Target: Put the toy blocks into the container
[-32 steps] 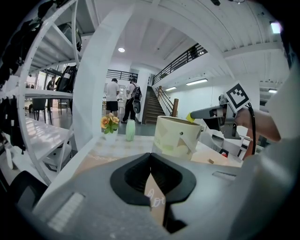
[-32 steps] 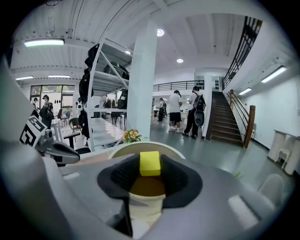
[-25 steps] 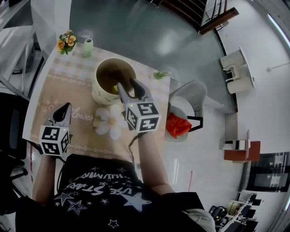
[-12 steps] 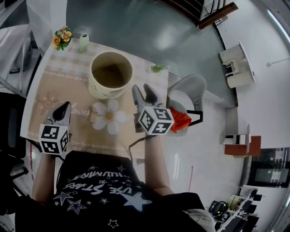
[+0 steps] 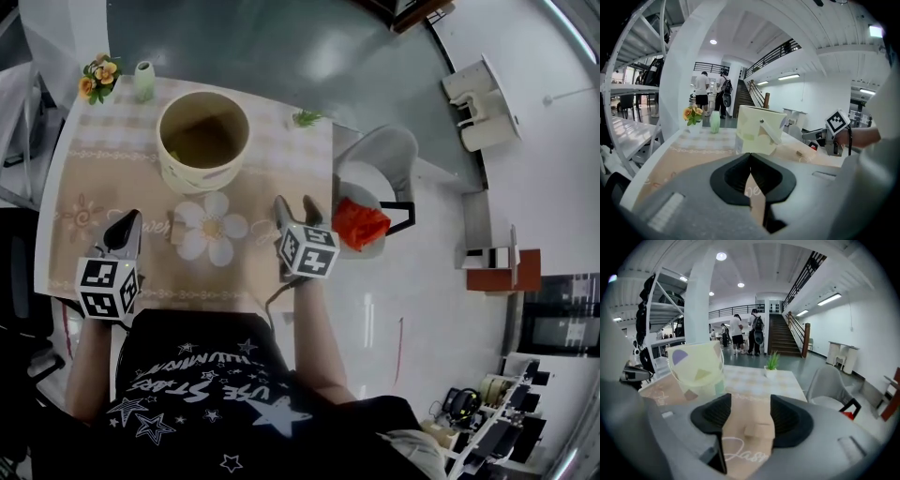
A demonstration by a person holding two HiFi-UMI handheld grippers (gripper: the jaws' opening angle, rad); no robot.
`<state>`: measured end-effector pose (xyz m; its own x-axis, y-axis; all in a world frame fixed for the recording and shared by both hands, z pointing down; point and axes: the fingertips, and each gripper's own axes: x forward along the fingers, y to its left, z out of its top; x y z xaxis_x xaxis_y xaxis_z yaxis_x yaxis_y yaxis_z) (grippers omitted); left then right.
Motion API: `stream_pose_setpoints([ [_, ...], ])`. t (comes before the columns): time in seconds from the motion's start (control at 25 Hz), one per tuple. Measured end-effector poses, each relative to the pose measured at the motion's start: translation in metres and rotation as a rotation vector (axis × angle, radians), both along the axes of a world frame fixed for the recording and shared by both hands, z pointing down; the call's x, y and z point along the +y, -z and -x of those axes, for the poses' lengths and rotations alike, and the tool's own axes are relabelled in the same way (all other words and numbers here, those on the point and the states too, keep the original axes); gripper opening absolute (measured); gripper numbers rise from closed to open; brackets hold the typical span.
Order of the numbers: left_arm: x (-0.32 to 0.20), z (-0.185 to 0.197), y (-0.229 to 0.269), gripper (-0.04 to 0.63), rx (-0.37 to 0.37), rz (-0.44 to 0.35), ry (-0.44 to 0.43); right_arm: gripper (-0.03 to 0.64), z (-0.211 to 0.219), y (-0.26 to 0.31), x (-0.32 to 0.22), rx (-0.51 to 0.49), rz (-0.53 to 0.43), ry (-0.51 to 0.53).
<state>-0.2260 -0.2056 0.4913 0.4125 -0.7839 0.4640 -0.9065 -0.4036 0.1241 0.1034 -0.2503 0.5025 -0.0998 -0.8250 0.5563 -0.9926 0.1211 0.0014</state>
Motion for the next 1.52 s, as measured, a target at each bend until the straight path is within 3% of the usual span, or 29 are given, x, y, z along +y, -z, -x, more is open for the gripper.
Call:
stream_pose_setpoints([
  [0.08,0.001,-0.002,-0.002,0.011,-0.004,0.005,-0.008,0.304,-0.009,-0.017,0.007,0.035,0.034,-0.043],
  [0.48,0.012,0.005,-0.014,0.011,-0.04,0.036,-0.009,0.314,-0.017,-0.077,0.02,0.013,0.173,-0.115],
  [1.04,0.028,0.014,-0.017,0.011,-0.055,0.05,0.025,0.314,-0.025,-0.098,0.011,-0.002,0.218,-0.159],
  [1.52,0.03,0.007,-0.016,0.011,-0.069,0.045,0.012,0.29,-0.015,-0.09,0.013,-0.02,0.221,-0.113],
])
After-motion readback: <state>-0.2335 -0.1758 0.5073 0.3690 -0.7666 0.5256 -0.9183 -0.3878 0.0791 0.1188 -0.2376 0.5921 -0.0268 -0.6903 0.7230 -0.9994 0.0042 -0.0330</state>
